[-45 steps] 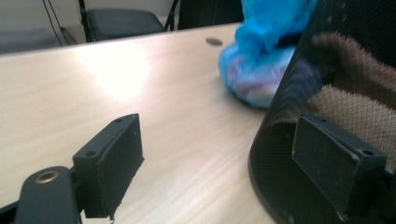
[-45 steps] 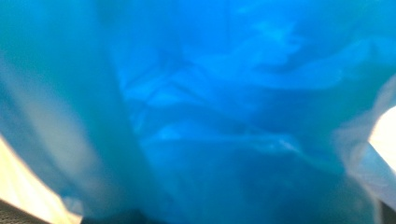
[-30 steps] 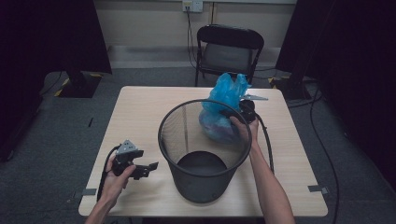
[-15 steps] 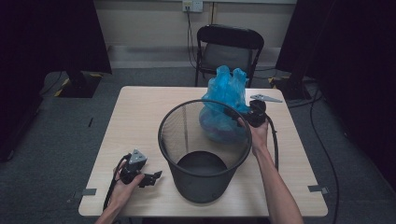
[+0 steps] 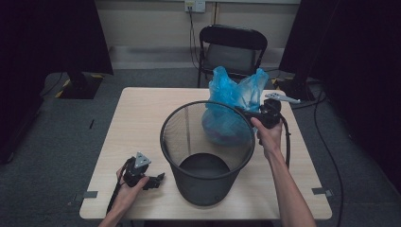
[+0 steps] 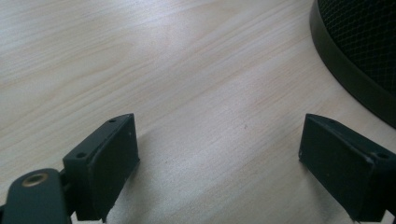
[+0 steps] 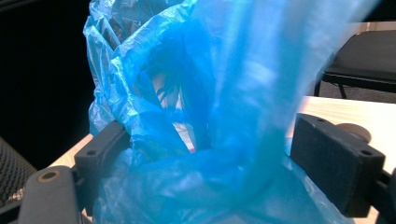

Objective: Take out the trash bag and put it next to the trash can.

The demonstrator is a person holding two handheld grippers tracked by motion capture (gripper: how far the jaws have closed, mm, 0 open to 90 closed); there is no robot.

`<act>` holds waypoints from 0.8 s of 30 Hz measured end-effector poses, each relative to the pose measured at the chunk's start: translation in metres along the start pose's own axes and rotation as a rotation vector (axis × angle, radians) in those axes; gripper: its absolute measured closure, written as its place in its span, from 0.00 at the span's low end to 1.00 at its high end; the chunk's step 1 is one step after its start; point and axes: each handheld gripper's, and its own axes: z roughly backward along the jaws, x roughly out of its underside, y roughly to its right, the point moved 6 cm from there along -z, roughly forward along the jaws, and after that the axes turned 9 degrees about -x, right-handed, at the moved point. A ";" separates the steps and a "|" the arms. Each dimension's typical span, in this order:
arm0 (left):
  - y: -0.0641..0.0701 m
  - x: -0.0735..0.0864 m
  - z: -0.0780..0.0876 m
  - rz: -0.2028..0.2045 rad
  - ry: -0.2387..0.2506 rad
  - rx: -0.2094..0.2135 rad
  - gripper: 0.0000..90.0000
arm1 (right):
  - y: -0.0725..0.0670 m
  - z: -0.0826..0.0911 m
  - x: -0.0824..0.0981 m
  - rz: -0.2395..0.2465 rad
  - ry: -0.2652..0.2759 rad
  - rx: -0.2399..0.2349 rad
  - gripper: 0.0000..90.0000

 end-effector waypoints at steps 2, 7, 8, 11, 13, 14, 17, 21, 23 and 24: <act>0.000 0.000 0.000 0.000 -0.001 0.002 0.12 | 0.000 0.006 0.002 -0.006 0.000 0.008 0.18; 0.000 0.000 0.000 -0.007 -0.006 0.004 0.10 | -0.002 0.024 0.003 -0.018 0.023 -0.001 0.18; 0.000 0.000 0.000 -0.006 -0.007 0.005 0.10 | -0.003 0.028 0.001 -0.021 0.032 -0.006 0.18; 0.000 0.000 -0.001 -0.005 -0.006 0.005 0.10 | -0.005 0.038 -0.007 -0.015 0.066 -0.003 0.18; 0.000 0.000 -0.001 -0.005 -0.006 0.006 0.10 | -0.007 0.043 -0.011 -0.003 0.065 0.005 0.17; 0.000 0.000 -0.001 -0.005 -0.006 0.005 0.10 | -0.007 0.045 -0.012 0.005 0.060 0.007 0.17; 0.000 0.000 -0.001 -0.005 -0.006 0.006 0.10 | -0.008 0.049 -0.011 0.010 0.051 0.013 0.17; 0.000 0.000 -0.001 -0.005 -0.006 0.005 0.10 | -0.006 0.057 -0.002 0.015 0.035 0.028 0.17; 0.000 0.000 -0.001 -0.006 -0.007 0.003 0.10 | -0.006 0.061 0.004 0.018 0.023 0.033 0.17; 0.001 0.000 -0.001 -0.006 -0.008 0.002 0.10 | -0.007 0.062 0.007 0.020 0.017 0.033 0.18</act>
